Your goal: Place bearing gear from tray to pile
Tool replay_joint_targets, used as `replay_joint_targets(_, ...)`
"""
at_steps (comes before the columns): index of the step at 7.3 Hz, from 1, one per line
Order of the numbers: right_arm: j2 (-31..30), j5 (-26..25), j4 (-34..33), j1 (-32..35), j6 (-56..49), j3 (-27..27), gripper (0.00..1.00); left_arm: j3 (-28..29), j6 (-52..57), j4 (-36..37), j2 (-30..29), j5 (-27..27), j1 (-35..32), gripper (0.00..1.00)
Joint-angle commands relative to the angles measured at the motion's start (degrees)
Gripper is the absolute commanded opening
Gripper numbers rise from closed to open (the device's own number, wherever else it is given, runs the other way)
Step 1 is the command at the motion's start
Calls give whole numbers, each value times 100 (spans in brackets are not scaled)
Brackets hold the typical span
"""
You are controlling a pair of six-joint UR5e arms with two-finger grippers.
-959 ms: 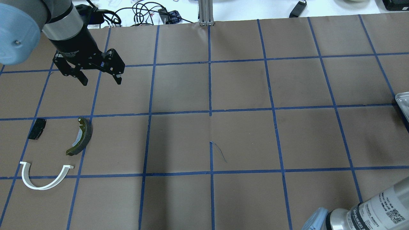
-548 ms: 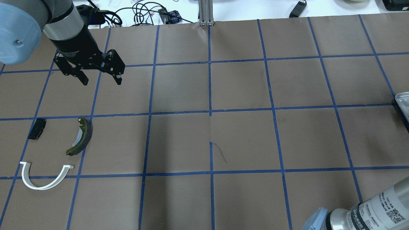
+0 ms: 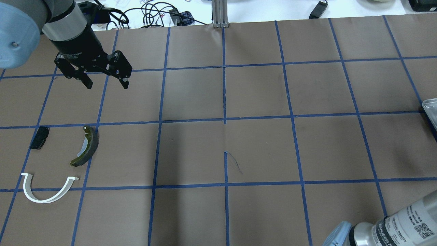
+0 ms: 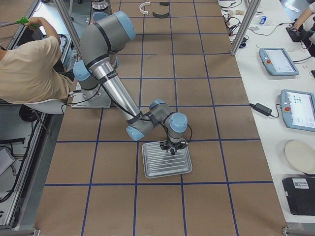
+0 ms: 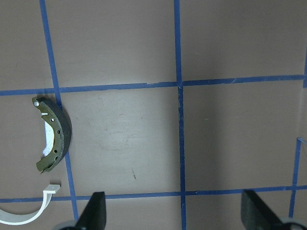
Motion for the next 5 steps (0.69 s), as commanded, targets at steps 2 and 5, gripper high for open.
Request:
replay_joint_targets(2, 0, 0, -14, -4, 49, 79, 15, -6, -1, 41, -4, 0, 0, 100)
replay_joint_targets(5, -70, 0, -6, -4, 197, 80, 0, -24, -1, 50, 13, 0, 0, 100)
